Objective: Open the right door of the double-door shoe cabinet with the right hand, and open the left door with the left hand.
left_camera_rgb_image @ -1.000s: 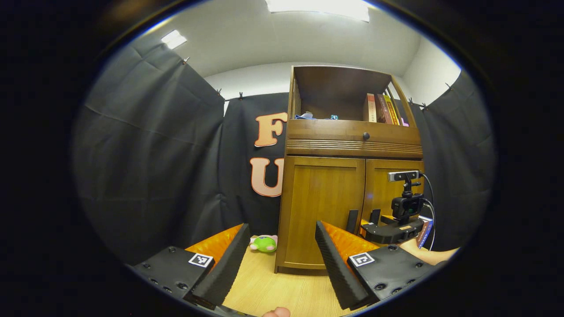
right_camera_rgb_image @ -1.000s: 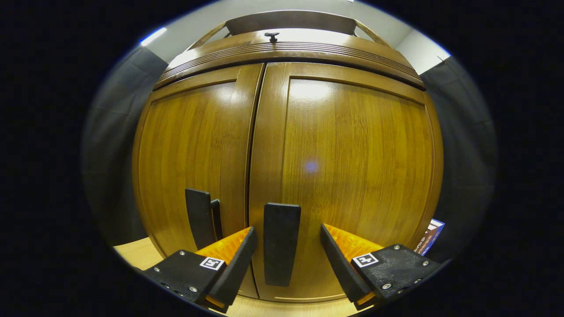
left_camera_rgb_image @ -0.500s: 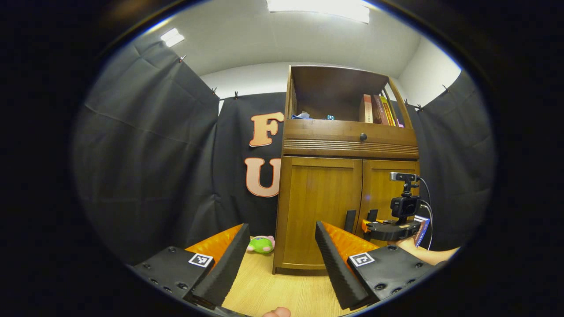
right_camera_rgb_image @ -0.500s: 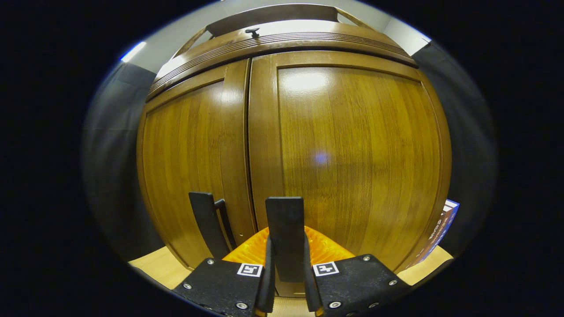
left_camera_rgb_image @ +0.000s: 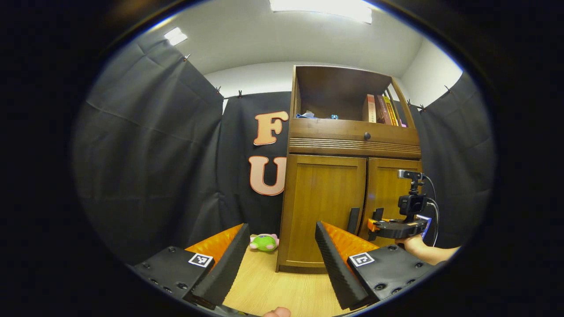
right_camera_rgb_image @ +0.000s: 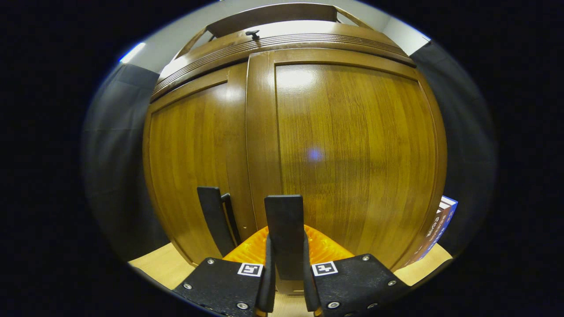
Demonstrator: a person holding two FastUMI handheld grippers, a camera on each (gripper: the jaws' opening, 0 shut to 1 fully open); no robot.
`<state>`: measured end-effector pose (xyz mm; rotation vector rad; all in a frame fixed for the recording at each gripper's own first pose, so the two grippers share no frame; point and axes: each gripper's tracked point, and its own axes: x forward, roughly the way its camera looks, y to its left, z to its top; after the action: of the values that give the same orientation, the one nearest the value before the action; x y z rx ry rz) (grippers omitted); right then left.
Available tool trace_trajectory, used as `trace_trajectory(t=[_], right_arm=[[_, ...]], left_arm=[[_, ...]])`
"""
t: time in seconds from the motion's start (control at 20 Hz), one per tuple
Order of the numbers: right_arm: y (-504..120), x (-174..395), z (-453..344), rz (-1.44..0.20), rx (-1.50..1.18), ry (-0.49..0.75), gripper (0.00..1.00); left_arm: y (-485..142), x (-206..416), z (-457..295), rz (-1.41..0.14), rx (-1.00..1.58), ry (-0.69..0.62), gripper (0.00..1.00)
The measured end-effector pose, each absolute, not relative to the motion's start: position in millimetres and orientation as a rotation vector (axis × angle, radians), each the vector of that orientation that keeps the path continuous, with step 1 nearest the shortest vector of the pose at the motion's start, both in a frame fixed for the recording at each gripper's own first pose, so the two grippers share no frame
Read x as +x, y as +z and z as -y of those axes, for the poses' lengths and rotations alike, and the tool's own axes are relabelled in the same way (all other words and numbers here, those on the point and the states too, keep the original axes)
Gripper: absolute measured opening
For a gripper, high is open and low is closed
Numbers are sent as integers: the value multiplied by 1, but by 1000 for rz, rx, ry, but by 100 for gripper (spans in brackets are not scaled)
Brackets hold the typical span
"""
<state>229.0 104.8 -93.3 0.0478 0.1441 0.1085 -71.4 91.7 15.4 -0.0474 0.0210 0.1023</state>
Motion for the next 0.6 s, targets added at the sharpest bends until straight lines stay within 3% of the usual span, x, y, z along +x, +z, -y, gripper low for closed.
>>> trace_trajectory(t=[0.6], right_arm=[[-86,122,-59,-152,80,137,26]], left_arm=[[14,-64,-63,-17,-44,27,96]])
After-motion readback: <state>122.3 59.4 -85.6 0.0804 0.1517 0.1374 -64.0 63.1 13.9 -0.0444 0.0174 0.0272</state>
